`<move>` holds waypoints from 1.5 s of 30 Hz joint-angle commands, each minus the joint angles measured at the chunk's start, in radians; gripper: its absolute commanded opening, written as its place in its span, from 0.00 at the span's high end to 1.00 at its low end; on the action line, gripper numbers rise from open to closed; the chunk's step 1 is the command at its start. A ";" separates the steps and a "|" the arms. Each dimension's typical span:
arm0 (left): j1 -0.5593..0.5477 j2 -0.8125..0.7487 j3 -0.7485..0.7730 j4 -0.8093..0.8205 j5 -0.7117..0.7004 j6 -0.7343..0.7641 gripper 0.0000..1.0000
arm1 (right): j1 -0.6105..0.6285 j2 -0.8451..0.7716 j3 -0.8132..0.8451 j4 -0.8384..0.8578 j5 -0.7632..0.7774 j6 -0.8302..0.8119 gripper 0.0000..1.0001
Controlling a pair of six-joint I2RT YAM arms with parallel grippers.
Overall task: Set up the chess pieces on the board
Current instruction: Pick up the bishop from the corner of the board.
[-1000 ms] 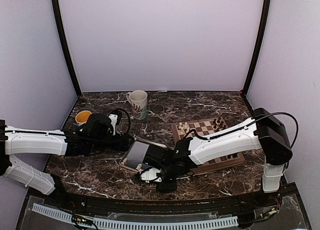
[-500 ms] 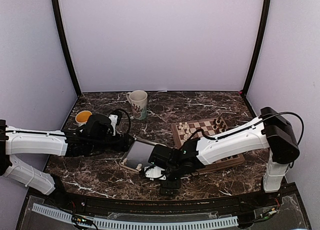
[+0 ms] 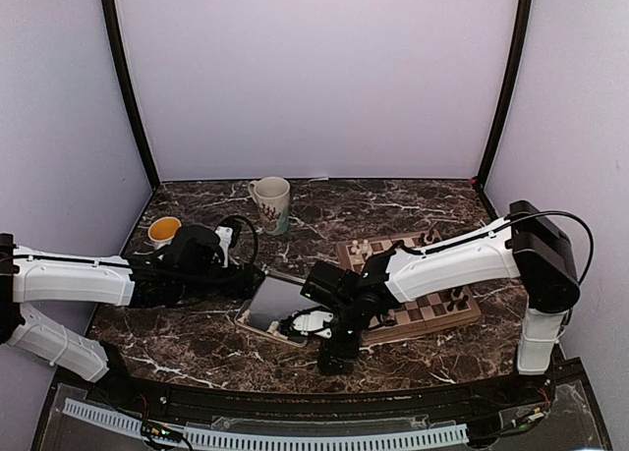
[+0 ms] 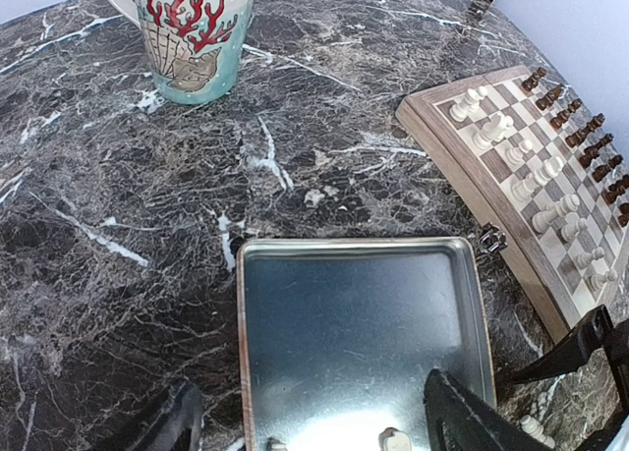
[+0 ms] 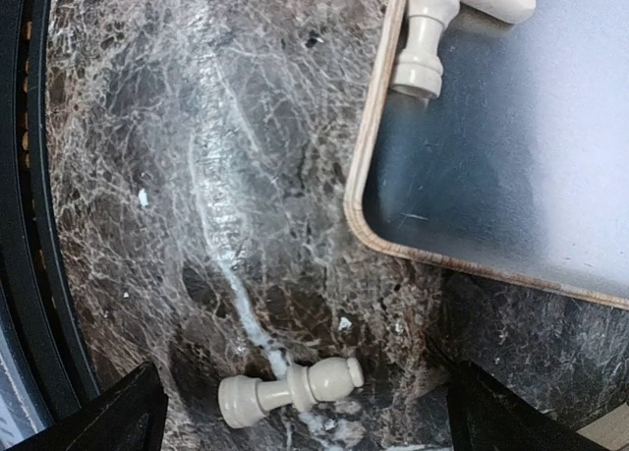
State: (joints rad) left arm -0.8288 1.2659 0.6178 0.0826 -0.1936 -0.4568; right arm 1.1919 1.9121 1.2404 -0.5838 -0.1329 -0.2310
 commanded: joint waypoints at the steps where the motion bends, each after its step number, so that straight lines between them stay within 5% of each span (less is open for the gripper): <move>1: -0.001 0.010 0.002 0.013 0.018 -0.001 0.20 | 0.001 0.007 0.013 -0.024 -0.033 0.000 0.00; 11: -0.001 0.013 0.004 0.011 0.019 -0.016 0.20 | -0.025 0.078 0.058 -0.062 -0.038 0.071 0.00; 17: -0.001 0.017 0.000 0.015 0.016 -0.023 0.20 | -0.040 0.064 0.051 -0.053 0.034 0.072 0.22; 45: -0.001 0.088 0.006 0.046 0.036 -0.030 0.21 | -0.041 -0.037 -0.081 -0.161 0.204 -0.060 0.38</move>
State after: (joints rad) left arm -0.8288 1.3460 0.6182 0.1059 -0.1715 -0.4812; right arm 1.1580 1.8687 1.1908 -0.6456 0.0311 -0.2592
